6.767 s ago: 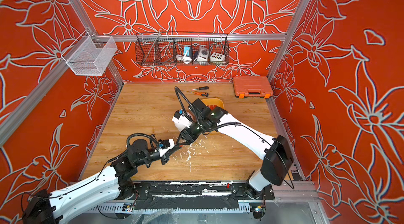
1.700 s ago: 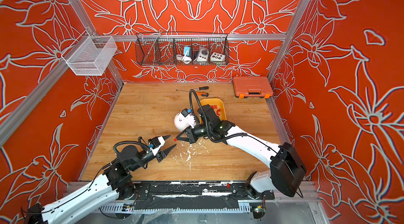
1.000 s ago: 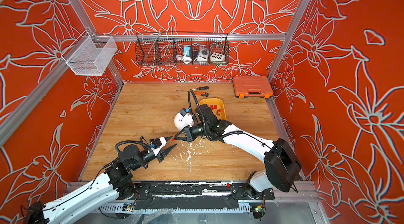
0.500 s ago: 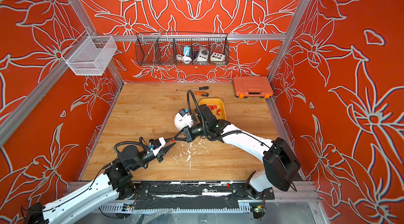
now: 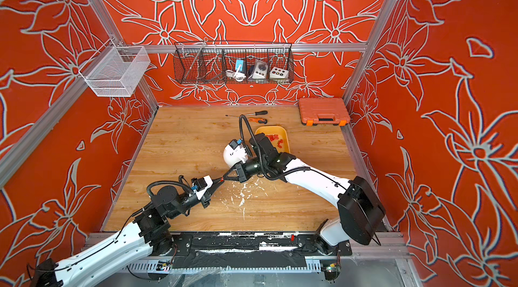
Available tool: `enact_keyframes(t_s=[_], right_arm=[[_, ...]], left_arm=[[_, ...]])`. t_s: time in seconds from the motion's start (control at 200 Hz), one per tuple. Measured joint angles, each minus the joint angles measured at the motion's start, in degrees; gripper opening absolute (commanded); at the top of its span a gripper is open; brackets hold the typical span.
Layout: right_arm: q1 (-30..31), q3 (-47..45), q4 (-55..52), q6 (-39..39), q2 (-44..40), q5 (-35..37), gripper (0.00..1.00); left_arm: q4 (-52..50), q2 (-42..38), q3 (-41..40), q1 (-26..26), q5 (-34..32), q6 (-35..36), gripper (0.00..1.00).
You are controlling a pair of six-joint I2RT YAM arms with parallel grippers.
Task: Cover the protruding screws with screw protection sleeves
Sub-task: Pick up the screw protection sleeve from the center of the board, then move the plastic shell to the center of the board.
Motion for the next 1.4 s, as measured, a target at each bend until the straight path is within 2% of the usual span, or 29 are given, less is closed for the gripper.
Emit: enact_keyframes(t_s=[0.35, 0.415, 0.49, 0.565, 0.686, 0.781, 0.891, 1.061, 1.226, 1.401], right_arm=[[0.0, 0.0, 0.07, -0.44, 0.0, 0.11, 0.0], [0.0, 0.0, 0.09, -0.42, 0.0, 0.11, 0.0], [0.0, 0.02, 0.11, -0.44, 0.0, 0.11, 0.0], [-0.02, 0.26, 0.02, -0.66, 0.0, 0.13, 0.0], [-0.79, 1.62, 0.0, -1.22, -0.09, 0.81, 0.0], [-3.13, 2.91, -0.42, -2.27, -0.26, 1.51, 0.0], [-8.48, 5.35, -2.32, -4.07, -0.24, 2.64, 0.0], [-14.82, 17.33, -12.5, -11.65, 5.14, 10.86, 0.0], [-14.78, 35.04, -25.18, -20.61, 17.44, 19.08, 0.0], [-14.8, 48.96, -36.35, -27.61, 29.07, 23.41, 0.0]], left_arm=[[-0.28, -0.02, 0.0, 0.0, 0.0, 0.02, 0.07], [-0.31, -0.09, -0.02, 0.0, 0.0, -0.04, 0.13], [-0.35, -0.28, 0.0, 0.0, -0.04, -0.11, 0.14], [-0.37, -0.7, 0.0, 0.0, -0.09, 0.31, 0.31], [-0.39, -1.55, -0.02, -0.02, -0.26, -0.44, 0.48], [-0.26, -2.89, -0.31, -0.02, -1.73, -0.48, 0.51], [0.0, -4.87, -1.03, -0.02, -3.76, -0.9, 0.58], [0.2, -5.68, -2.16, -0.02, -6.75, -1.22, 0.65], [0.61, -2.05, -2.23, -0.02, -10.19, -1.31, 0.68], [0.31, 5.03, -0.44, 0.0, -12.02, -1.62, 0.71]])
